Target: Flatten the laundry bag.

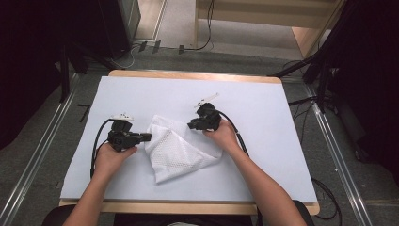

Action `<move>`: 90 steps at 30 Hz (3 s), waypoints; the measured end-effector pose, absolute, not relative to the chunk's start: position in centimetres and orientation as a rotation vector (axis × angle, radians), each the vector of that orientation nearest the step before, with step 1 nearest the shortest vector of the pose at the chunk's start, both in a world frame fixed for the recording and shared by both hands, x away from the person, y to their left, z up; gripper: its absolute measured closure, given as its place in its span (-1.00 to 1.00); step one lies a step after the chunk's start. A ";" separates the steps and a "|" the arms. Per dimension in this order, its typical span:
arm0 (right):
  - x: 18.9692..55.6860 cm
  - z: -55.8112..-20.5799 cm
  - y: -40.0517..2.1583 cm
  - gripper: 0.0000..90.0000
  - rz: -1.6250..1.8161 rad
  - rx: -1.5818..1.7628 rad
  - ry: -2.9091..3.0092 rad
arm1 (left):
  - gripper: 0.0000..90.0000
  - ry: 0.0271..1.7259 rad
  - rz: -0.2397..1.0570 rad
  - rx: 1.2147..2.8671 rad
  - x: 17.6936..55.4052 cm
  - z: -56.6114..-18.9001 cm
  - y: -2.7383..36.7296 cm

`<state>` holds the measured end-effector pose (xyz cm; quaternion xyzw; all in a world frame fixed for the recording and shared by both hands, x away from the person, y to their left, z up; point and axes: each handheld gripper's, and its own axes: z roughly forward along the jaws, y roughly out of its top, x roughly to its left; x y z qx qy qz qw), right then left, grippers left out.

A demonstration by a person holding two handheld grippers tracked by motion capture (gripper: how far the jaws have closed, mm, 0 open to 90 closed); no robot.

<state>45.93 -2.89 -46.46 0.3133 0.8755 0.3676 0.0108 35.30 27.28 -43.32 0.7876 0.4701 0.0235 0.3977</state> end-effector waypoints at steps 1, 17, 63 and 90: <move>45.9 -46.5 -2.7 0.52 1.163 0.963 2.728 | 1.00 1.195 0.059 1.993 35.3 -43.4 27.3; 45.8 -45.7 -2.4 1.00 1.022 0.903 2.674 | 1.00 1.161 0.077 1.934 34.4 -42.6 27.6; 48.4 -43.3 -12.6 1.00 1.137 1.292 2.448 | 0.48 1.137 0.033 1.922 33.3 -39.8 29.4; 44.2 -44.8 -8.9 1.00 1.045 1.143 2.756 | 1.00 1.222 -0.015 1.966 38.2 -42.5 28.6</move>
